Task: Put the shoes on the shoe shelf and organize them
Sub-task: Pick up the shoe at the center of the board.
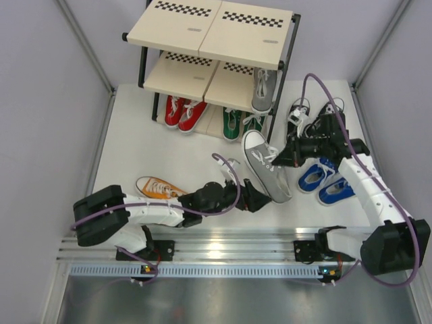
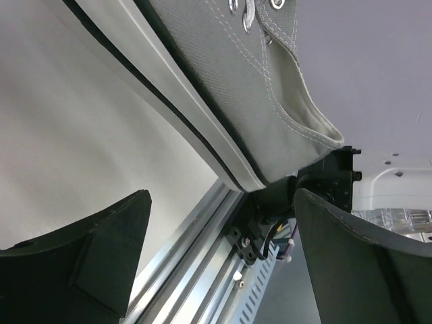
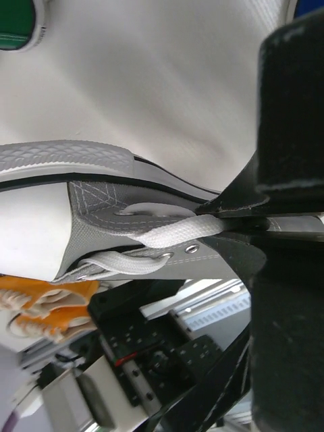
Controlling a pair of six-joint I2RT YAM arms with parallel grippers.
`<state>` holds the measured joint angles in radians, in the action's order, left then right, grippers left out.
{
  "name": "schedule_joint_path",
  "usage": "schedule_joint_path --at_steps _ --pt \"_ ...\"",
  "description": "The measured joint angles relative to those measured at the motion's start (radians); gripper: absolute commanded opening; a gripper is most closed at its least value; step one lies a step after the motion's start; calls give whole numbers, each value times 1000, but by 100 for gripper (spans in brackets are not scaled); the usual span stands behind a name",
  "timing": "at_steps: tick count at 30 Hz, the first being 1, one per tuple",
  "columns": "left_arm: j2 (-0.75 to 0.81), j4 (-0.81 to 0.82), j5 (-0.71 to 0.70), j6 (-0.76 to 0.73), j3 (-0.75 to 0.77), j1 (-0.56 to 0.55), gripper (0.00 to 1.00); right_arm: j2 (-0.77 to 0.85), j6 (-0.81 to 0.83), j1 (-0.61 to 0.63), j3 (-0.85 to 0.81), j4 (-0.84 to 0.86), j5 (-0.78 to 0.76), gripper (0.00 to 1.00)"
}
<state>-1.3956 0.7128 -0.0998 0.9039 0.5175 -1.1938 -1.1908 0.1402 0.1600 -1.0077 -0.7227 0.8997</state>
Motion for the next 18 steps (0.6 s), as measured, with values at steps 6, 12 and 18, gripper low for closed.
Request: schedule_joint_path --at_steps 6,12,18 --pt "-64 69 -14 -29 72 0 92 87 -264 -6 80 180 37 0" --pt "-122 190 -13 -22 91 1 70 149 -394 -6 160 286 51 0" --pt "-152 197 -40 19 95 25 18 205 -441 -13 186 340 60 0"
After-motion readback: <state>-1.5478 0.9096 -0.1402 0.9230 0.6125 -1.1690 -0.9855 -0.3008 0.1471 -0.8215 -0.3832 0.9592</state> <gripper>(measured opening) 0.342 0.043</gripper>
